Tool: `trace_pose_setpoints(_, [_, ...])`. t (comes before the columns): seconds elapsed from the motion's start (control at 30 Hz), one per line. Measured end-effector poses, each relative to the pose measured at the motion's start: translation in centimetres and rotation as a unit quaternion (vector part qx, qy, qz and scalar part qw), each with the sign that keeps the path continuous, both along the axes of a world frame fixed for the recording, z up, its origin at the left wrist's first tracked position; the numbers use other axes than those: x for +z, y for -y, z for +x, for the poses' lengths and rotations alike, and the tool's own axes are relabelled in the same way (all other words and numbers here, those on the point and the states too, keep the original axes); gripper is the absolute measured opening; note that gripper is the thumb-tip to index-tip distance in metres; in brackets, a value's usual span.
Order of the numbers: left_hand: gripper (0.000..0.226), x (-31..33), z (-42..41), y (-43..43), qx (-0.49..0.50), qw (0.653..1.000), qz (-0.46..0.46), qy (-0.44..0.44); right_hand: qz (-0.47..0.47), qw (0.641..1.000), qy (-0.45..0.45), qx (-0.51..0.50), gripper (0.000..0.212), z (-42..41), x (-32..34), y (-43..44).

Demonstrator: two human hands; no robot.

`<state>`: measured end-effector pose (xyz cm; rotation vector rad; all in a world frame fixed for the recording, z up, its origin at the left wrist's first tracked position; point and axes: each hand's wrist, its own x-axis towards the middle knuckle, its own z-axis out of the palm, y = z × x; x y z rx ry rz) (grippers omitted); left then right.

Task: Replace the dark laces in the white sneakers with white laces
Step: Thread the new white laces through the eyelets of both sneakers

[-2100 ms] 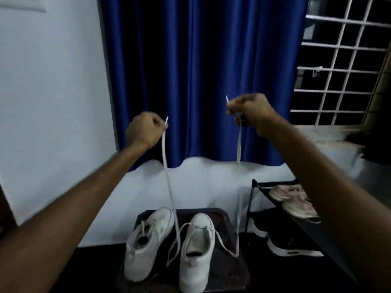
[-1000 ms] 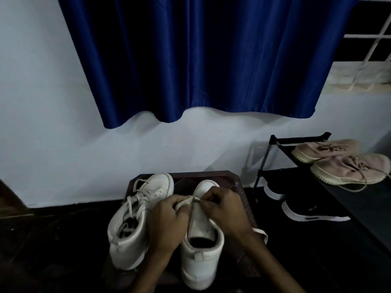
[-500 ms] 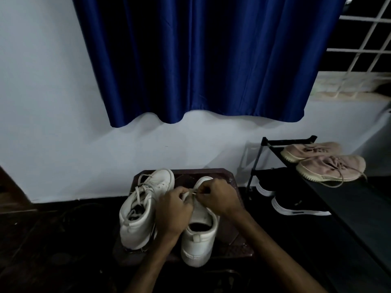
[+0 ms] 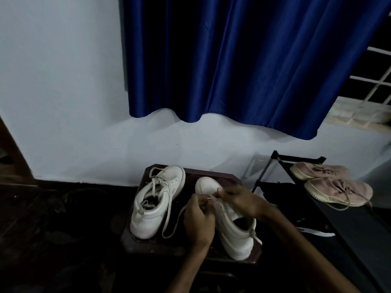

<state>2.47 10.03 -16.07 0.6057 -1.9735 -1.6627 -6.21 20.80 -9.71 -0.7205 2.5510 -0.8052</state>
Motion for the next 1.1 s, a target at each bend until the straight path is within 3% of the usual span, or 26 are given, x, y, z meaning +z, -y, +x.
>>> trace_pose_setpoints(0.07, [0.007, -0.6, -0.7, 0.7, -0.004, 1.0, 0.001, 0.02, 0.007, 0.999, 0.039, 0.025, 0.037, 0.7, 0.8, -0.2])
trace_pose_setpoints(0.17, [0.013, -1.9, -0.4, 1.4, -0.041, 0.995, 0.083, 0.033, 0.029, 0.998, -0.044, 0.043, 0.028, 0.8, 0.3, -0.5])
trace_pose_setpoints(0.23, [0.009, -2.8, 0.7, 1.5, -0.068, 0.986, 0.149, 0.04, -0.007, 0.997, -0.073, 0.021, 0.025, 0.7, -0.7, -0.7])
trace_pose_setpoints(0.43, [0.002, -3.4, 2.4, 2.5, -0.076, 0.991, 0.11, 0.027, -0.037, 0.996, -0.081, -0.005, 0.025, 0.9, -1.7, -0.4])
trace_pose_setpoints(0.57, [0.016, -2.3, 1.0, 2.8, -0.09, 0.995, -0.049, -0.003, -0.03, 0.994, -0.104, 0.029, 0.034, 1.0, -1.6, -0.5])
trace_pose_setpoints(0.63, [0.013, -1.7, -0.1, 2.9, -0.084, 0.991, -0.106, -0.001, -0.026, 0.993, -0.11, 0.028, 0.035, 1.1, -1.5, -0.3])
trace_pose_setpoints(0.8, [0.019, -1.5, -0.4, 3.8, -0.087, 0.994, -0.069, -0.021, -0.028, 0.994, -0.106, -0.001, 0.031, 1.1, -1.7, -0.3])
trace_pose_setpoints(0.87, [0.02, -0.9, 0.6, 4.4, -0.042, 0.998, -0.007, -0.045, -0.028, 0.994, -0.102, -0.011, 0.028, 1.1, -1.7, -0.2])
trace_pose_setpoints(0.97, [0.021, 2.5, 1.4, 5.6, 0.002, 0.967, 0.212, -0.143, -0.028, 0.994, -0.101, -0.024, 0.026, 1.1, -1.8, -0.2])
trace_pose_setpoints(1.1, [0.029, 7.5, 2.0, 8.7, -0.051, 0.828, 0.487, -0.274, -0.039, 0.994, -0.099, -0.02, 0.026, 1.0, -1.9, -0.5])
